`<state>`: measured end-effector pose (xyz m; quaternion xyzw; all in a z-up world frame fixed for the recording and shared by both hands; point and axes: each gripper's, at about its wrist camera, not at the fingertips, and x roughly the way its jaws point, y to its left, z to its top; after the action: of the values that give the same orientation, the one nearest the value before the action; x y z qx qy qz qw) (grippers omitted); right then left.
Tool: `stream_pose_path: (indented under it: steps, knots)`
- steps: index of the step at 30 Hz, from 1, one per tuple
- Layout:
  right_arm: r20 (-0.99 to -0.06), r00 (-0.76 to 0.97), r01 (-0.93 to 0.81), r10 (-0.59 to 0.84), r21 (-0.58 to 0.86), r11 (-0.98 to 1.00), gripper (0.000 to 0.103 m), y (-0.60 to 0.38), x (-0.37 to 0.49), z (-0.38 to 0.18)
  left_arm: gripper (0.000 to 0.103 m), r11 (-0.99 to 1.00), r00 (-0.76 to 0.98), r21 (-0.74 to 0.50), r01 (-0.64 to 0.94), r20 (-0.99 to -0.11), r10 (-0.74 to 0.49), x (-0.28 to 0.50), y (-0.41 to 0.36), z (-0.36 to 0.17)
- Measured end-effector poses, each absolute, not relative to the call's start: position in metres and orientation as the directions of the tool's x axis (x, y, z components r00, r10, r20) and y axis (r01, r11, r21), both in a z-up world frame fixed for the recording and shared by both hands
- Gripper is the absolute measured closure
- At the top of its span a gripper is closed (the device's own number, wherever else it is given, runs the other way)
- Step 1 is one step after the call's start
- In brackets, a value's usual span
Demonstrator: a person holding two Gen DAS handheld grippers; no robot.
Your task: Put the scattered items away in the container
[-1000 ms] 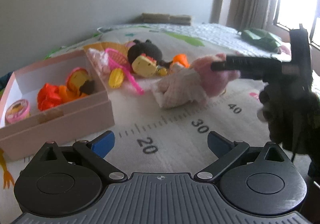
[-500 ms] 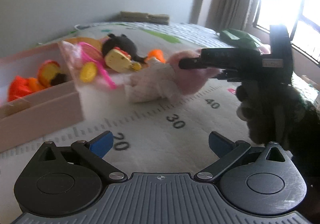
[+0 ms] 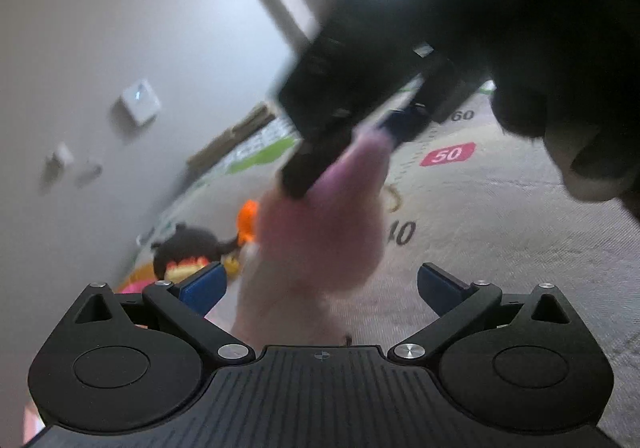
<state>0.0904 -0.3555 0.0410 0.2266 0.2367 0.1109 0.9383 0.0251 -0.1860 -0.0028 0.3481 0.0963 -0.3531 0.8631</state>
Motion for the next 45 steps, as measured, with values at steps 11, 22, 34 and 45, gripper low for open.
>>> stream_pose_path:
  steps: [11,22,34,45]
  knots:
    - [-0.399,0.900,0.025,0.175,0.449,0.893,0.050,-0.369,0.082,0.039,0.000,0.391,0.696,0.588,0.708,-0.489,-0.525,0.044,-0.213,-0.013]
    - [-0.420,0.806,0.047,0.417,0.748,0.662,0.032,-0.394,0.120,-0.016,0.000,0.464,0.689,0.509,0.725,-0.532,-0.492,0.068,-0.226,-0.014]
    - [-0.230,0.751,-0.242,0.619,0.776,0.582,0.016,-0.338,0.113,0.042,0.027,0.662,0.737,0.354,0.660,-0.477,-0.479,0.082,-0.181,0.025]
    - [-0.155,0.698,-0.431,0.699,0.688,0.584,0.014,-0.282,0.109,0.084,0.027,0.855,0.741,-0.140,0.500,-0.443,-0.505,0.081,-0.056,0.064]
